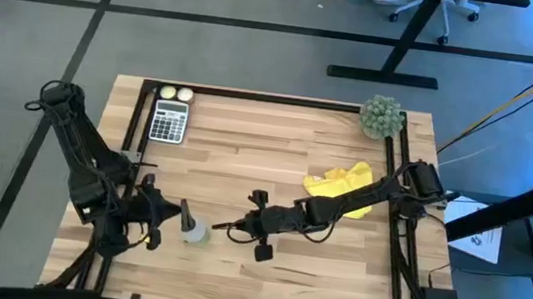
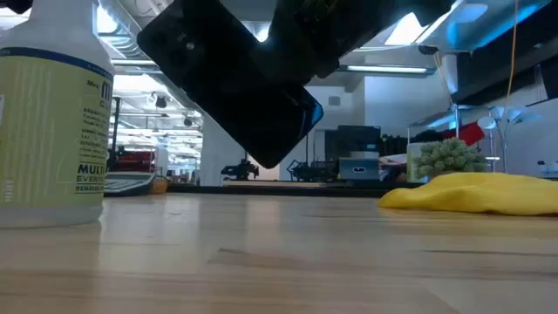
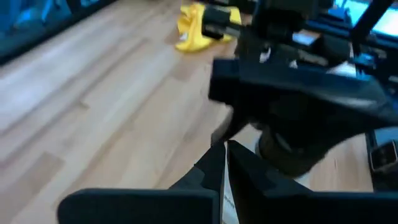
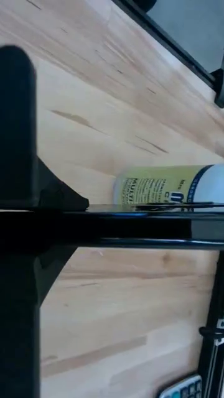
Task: Apply microfiber cloth
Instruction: Spray the back of the cellphone using the spray bottle
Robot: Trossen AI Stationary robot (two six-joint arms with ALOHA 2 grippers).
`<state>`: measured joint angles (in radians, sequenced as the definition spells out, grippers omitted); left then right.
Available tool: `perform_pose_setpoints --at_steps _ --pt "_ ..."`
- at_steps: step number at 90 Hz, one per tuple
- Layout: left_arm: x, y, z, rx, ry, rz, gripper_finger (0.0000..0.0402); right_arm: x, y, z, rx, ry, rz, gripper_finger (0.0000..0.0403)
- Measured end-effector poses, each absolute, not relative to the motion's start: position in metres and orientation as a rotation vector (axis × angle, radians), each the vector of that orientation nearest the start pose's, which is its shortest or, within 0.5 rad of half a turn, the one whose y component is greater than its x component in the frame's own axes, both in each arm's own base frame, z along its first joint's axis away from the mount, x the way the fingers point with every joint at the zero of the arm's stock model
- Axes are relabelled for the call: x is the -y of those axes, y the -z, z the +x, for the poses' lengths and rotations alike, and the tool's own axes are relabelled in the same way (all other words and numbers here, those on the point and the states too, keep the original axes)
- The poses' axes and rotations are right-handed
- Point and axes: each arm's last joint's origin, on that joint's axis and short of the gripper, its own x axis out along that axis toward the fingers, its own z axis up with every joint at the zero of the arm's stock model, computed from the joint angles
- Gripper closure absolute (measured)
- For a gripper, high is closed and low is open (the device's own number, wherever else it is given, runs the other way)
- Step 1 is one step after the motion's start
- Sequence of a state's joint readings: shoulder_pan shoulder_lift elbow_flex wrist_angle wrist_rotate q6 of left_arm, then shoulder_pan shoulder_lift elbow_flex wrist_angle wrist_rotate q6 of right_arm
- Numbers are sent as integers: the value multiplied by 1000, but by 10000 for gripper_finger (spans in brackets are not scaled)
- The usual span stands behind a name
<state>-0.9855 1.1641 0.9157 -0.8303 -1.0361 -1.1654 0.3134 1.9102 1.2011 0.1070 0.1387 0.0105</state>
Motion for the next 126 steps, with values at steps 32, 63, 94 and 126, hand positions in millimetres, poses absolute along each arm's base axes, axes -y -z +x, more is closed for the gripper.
perform_pose_setpoints --at_steps 32,63,94,126 --pt "144 -264 149 -444 -432 -182 402 -124 -186 395 -566 -169 -128 397" --pt "154 -278 131 -646 -177 -255 402 -123 -183 393 -601 -160 -140 397" --pt "157 -259 120 -672 -176 -251 394 -119 -183 394 -598 -143 -103 397" --pt "157 -267 113 -619 -120 -277 290 -107 -184 398 -594 -100 -29 397"
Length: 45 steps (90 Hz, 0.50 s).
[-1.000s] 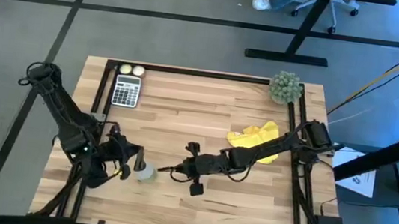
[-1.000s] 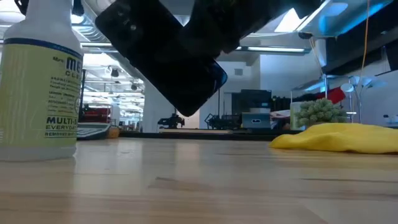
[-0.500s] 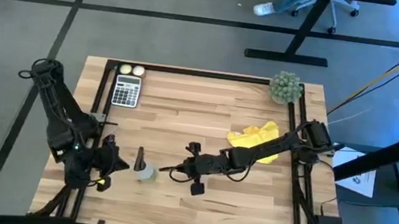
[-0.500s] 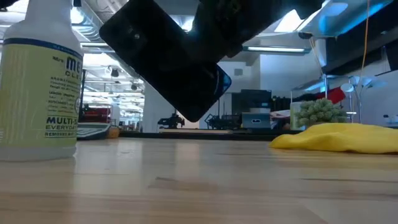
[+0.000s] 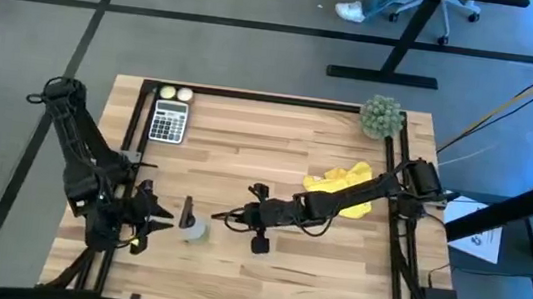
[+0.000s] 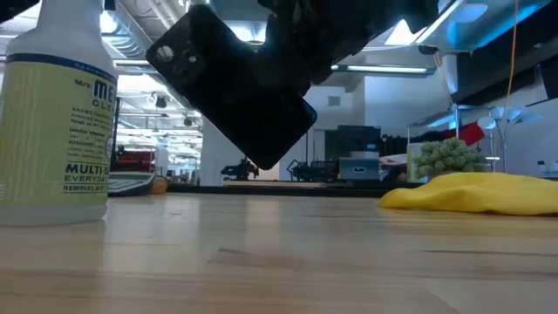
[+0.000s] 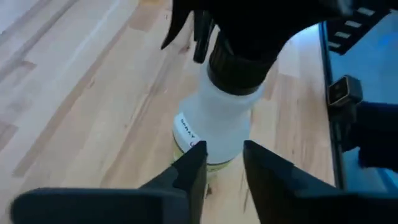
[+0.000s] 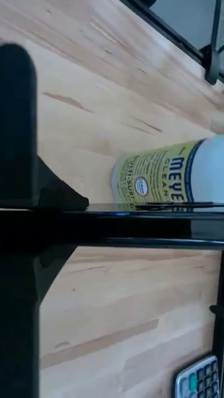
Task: Apply microfiber cloth
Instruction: Spray the back of the cellphone using the spray bottle
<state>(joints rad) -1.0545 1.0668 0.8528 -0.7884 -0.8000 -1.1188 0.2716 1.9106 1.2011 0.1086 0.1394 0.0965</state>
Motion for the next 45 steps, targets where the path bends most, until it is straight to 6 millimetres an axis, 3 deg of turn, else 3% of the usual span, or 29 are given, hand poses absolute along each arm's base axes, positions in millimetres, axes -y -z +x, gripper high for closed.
perform_pose_setpoints --at_steps 27,45 --pt "158 -274 109 -582 -46 -206 191 -100 -194 406 -474 -59 69 397" --pt "155 -275 113 -553 -66 -122 146 -101 -199 408 -420 -18 123 397"
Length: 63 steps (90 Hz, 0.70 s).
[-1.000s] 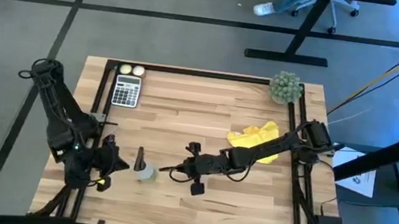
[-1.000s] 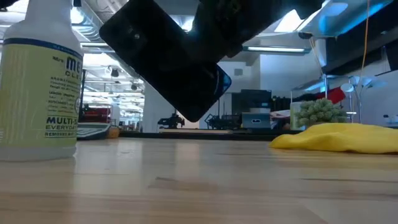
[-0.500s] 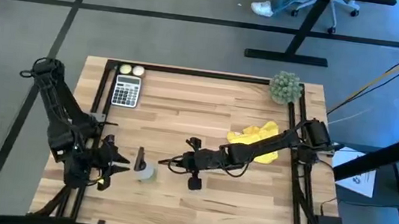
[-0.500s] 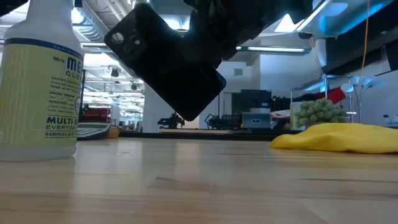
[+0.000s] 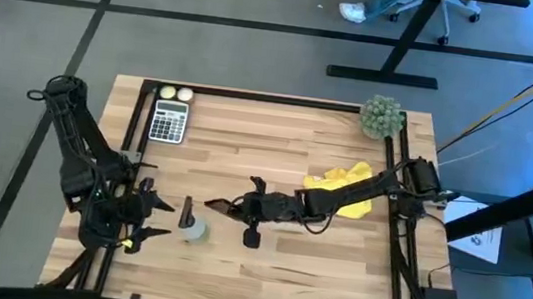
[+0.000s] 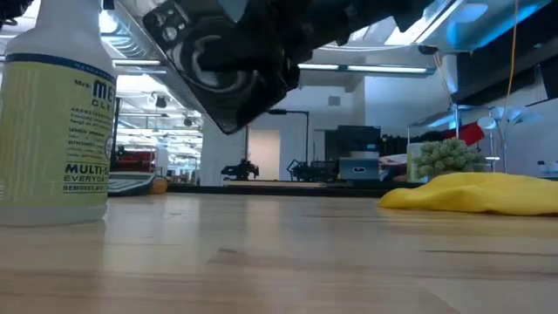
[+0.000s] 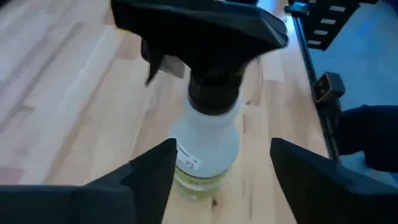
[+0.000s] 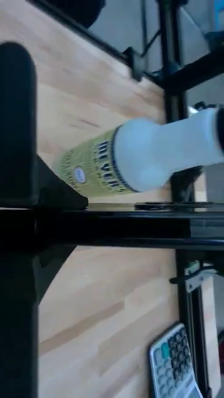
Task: Apply microfiber cloth
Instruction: Spray the back of the cellphone using the spray bottle
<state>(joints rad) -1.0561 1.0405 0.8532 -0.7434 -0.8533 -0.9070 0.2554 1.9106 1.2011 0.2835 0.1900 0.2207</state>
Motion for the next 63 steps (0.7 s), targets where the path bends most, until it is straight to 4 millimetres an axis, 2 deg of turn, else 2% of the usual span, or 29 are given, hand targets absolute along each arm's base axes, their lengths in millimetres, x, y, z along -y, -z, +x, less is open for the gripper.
perform_pose_setpoints --at_steps 28,46,63 --pt "152 -275 115 -541 -78 -52 135 -101 -200 409 -407 -3 190 397" --pt "152 -275 117 -540 -91 -97 135 -101 -200 409 -406 0 190 397" --pt "151 -275 116 -531 -99 -71 135 -100 -200 409 -406 7 188 397"
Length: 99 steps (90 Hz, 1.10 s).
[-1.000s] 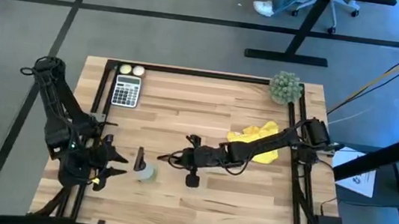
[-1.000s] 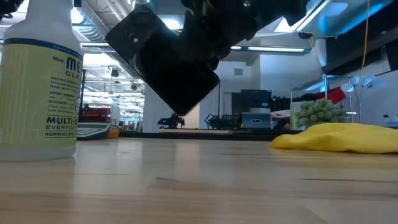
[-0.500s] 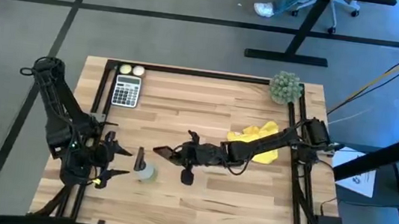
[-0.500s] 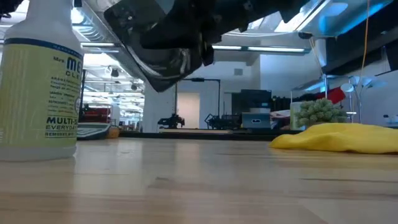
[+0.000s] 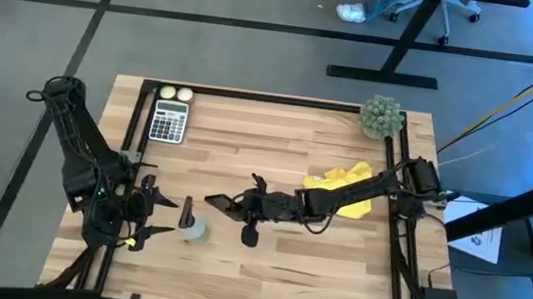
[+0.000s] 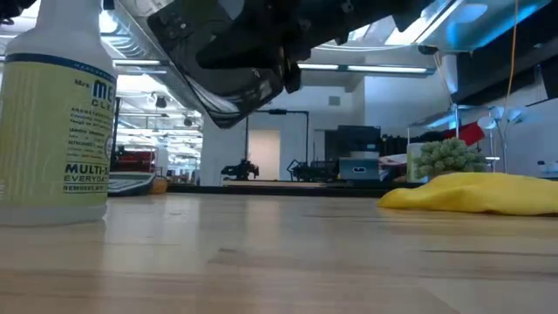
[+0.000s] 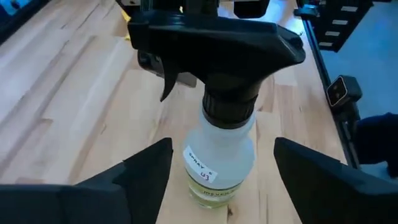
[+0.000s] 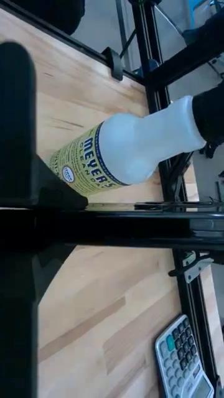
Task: Apply microfiber cloth
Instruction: Spray the back of the cellphone using the spray bottle
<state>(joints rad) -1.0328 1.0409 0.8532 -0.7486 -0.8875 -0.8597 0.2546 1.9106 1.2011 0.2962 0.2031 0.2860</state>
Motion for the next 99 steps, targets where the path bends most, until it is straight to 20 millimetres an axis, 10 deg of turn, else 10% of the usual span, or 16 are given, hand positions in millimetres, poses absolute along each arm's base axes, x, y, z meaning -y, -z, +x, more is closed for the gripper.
perform_pose_setpoints --at_steps 58,99 --pt "146 -275 122 -539 -130 -77 25 -100 -199 409 -415 8 187 397" --pt "149 -271 125 -549 -169 -197 20 -100 -196 407 -455 -1 131 397"
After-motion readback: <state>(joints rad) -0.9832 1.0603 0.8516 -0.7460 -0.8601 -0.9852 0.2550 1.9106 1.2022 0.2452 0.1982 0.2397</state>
